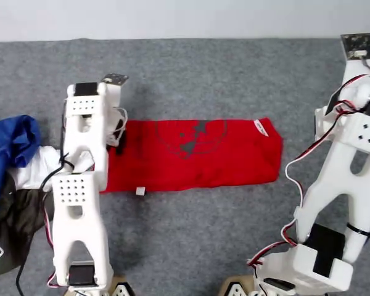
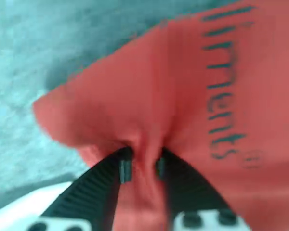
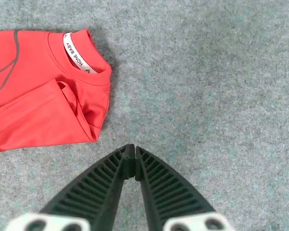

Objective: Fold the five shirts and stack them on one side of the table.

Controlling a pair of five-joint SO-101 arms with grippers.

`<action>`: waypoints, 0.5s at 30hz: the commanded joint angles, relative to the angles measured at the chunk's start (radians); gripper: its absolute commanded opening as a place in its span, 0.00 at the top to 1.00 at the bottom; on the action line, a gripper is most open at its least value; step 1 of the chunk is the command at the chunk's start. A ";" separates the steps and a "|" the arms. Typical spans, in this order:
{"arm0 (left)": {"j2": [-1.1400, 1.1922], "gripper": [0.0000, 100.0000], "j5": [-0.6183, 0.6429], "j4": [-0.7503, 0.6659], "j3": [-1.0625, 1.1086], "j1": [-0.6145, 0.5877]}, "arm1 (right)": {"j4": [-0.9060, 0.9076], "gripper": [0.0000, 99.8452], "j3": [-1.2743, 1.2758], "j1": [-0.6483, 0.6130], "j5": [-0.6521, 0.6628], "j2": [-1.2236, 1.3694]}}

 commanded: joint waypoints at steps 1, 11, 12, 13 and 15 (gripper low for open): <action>0.020 0.99 -0.055 0.020 0.013 0.017 | 0.036 0.99 -0.043 0.016 -0.006 -0.054; -0.212 1.00 -0.063 0.020 0.113 0.006 | 0.036 0.99 -0.043 0.019 -0.006 -0.054; -0.235 1.00 -0.063 0.020 0.113 -0.003 | 0.036 0.99 -0.043 0.019 -0.006 -0.054; -0.256 1.00 -0.063 0.020 0.113 -0.015 | 0.036 0.99 -0.043 0.019 -0.006 -0.054; -0.287 1.00 -0.064 0.018 0.111 -0.041 | 0.036 0.99 -0.043 0.019 -0.006 -0.054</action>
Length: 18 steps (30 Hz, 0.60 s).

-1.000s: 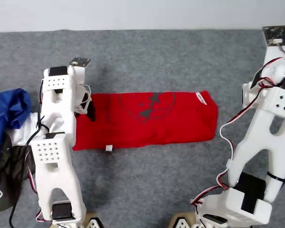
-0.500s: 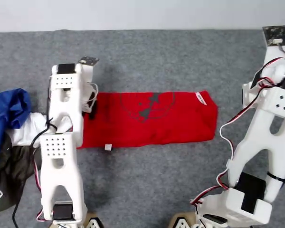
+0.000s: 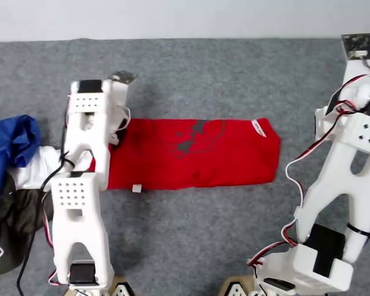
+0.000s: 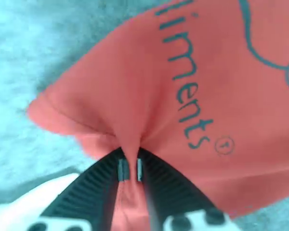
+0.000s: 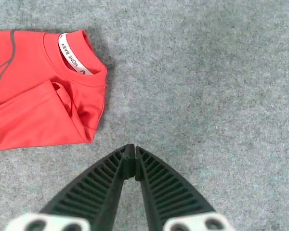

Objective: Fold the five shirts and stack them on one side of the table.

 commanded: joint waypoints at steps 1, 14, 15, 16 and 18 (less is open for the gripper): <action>-0.112 1.00 -0.011 0.026 -0.001 -0.051 | 0.035 0.99 -0.043 0.016 -0.006 -0.054; -0.278 1.00 -0.023 0.028 0.091 0.084 | 0.035 0.99 -0.044 0.018 -0.005 -0.056; -0.305 1.00 -0.014 0.028 0.102 0.124 | 0.036 0.99 -0.044 0.019 -0.005 -0.056; -0.331 1.00 0.012 0.028 0.105 0.161 | 0.036 0.99 -0.044 0.027 -0.002 -0.056; -0.382 1.00 0.072 0.028 0.094 0.230 | 0.036 0.99 -0.044 0.045 0.041 -0.061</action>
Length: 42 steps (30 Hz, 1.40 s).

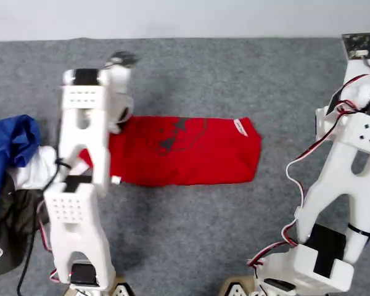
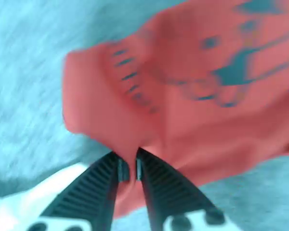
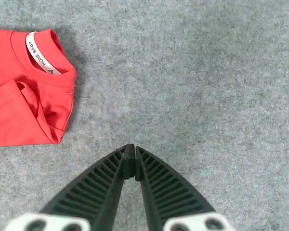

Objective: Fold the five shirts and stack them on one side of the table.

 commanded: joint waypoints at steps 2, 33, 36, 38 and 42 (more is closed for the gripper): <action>-0.157 1.00 0.112 0.026 -0.036 0.158 | 0.036 0.99 -0.044 0.065 0.072 -0.085; 0.330 0.95 0.276 0.018 -0.684 0.629 | 0.035 0.99 0.152 0.209 0.127 -0.443; 0.338 0.86 0.278 0.023 -0.690 0.621 | 0.033 0.99 0.176 0.209 0.127 -0.443; 0.334 0.84 0.278 0.025 -0.694 0.609 | 0.031 0.99 0.180 0.209 0.127 -0.440; 0.281 0.83 0.273 0.026 -0.693 0.591 | 0.028 0.99 0.187 0.180 0.127 -0.433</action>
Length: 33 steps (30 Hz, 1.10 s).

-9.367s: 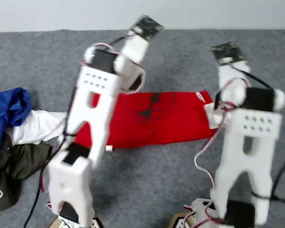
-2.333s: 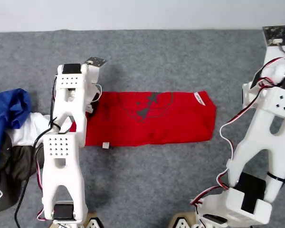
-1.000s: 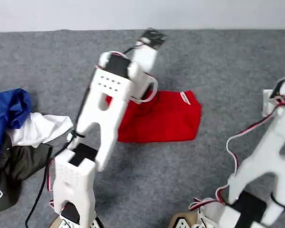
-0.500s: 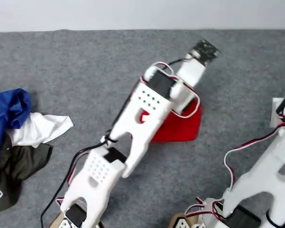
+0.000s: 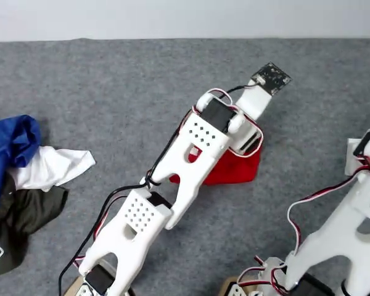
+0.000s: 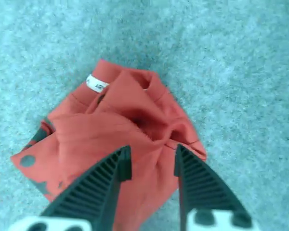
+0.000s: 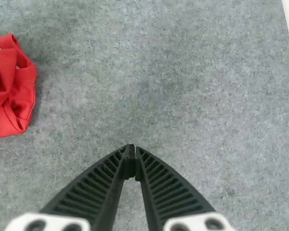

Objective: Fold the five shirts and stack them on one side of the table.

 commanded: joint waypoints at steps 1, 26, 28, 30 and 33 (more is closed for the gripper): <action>-0.087 0.83 0.005 0.023 -0.036 -0.023 | 0.028 0.99 0.009 -0.030 0.009 -0.019; -1.204 0.99 -0.175 0.021 1.118 -0.474 | -0.358 0.99 0.362 -0.648 -0.265 0.209; -1.272 0.99 -0.187 0.020 1.199 -0.519 | -0.418 0.99 0.362 -0.688 -0.292 0.257; -1.321 0.99 -0.196 0.020 1.262 -0.560 | -0.481 0.99 0.362 -0.725 -0.298 0.295; -1.375 0.99 -0.215 0.020 1.340 -0.612 | -0.562 0.99 0.362 -0.780 -0.296 0.344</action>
